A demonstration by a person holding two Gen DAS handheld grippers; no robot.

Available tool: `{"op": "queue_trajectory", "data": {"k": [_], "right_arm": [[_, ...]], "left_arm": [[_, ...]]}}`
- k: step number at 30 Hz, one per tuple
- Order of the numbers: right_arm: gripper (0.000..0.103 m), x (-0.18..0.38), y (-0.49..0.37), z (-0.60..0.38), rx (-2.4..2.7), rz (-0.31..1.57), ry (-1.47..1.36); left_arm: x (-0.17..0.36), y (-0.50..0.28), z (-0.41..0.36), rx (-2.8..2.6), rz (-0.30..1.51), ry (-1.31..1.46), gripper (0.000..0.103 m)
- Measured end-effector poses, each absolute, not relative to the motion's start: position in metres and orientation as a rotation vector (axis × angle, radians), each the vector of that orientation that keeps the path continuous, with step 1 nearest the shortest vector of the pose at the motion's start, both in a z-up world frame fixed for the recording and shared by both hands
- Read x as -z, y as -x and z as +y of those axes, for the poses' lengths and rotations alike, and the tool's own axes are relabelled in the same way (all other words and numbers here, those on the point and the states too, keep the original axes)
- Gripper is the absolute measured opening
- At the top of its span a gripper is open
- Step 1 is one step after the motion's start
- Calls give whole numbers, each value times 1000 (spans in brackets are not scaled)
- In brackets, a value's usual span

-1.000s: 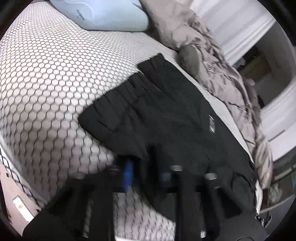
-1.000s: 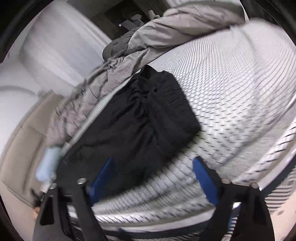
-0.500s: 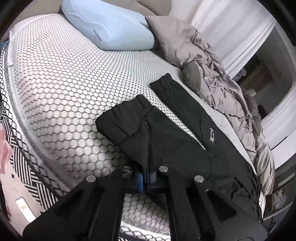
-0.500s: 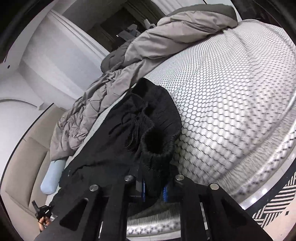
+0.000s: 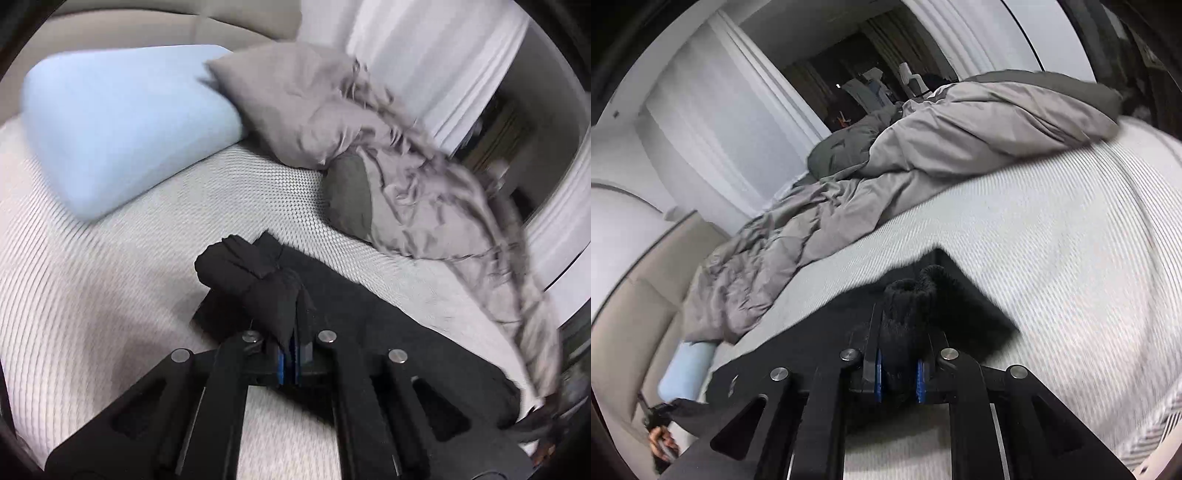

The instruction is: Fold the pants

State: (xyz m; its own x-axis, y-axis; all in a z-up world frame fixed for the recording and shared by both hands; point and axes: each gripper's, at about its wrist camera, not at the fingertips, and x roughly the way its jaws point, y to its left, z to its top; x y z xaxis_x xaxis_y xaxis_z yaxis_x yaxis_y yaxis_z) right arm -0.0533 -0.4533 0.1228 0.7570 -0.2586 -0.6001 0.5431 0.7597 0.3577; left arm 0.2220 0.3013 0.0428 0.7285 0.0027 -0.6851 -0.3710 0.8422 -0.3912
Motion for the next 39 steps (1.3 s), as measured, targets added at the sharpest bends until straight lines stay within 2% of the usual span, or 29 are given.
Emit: {"op": "queue_trajectory", "data": {"k": [1,2,3,5,9,11,14,18,22,24,33,34,35,36,39], "right_arm": [[13,-122,20,-467,481,581,-542],[16,-121,1,-475,486,589,-541],[23,-116,-23,-487,483,598,-547],[62,-106,-56,-510,587,613,-528],[63,-98,-53,-508,644,633,-478],[74,-97,-40,-492,637,638,-435],[80,-91,-20,-469,611,620,-422],[82,-78,-11,-437,535,658,-440],[82,-67,-3,-406,465,680,-439],[82,-62,2,-394,440,693,-452],[82,-48,38,-377,378,654,-454],[82,-46,37,-377,374,650,-461],[82,-45,36,-378,369,651,-464],[82,-43,32,-377,366,659,-465],[82,-35,24,-376,373,680,-448]], "left_arm": [[-41,-240,297,-240,751,533,4],[-37,-264,292,-270,777,523,14],[-32,-283,291,-307,802,507,38],[-27,-297,291,-368,809,484,61],[-20,-276,289,-310,778,478,66],[-17,-255,285,-263,766,500,66],[-7,-229,270,-170,778,562,66],[12,-213,223,-25,813,600,58],[38,-226,186,9,903,614,56],[55,-230,178,7,972,656,43],[69,-231,157,22,966,686,43],[71,-233,156,13,956,680,40],[72,-236,155,-6,945,664,18],[72,-239,155,-37,934,650,6],[62,-230,162,-7,879,672,3]]}}
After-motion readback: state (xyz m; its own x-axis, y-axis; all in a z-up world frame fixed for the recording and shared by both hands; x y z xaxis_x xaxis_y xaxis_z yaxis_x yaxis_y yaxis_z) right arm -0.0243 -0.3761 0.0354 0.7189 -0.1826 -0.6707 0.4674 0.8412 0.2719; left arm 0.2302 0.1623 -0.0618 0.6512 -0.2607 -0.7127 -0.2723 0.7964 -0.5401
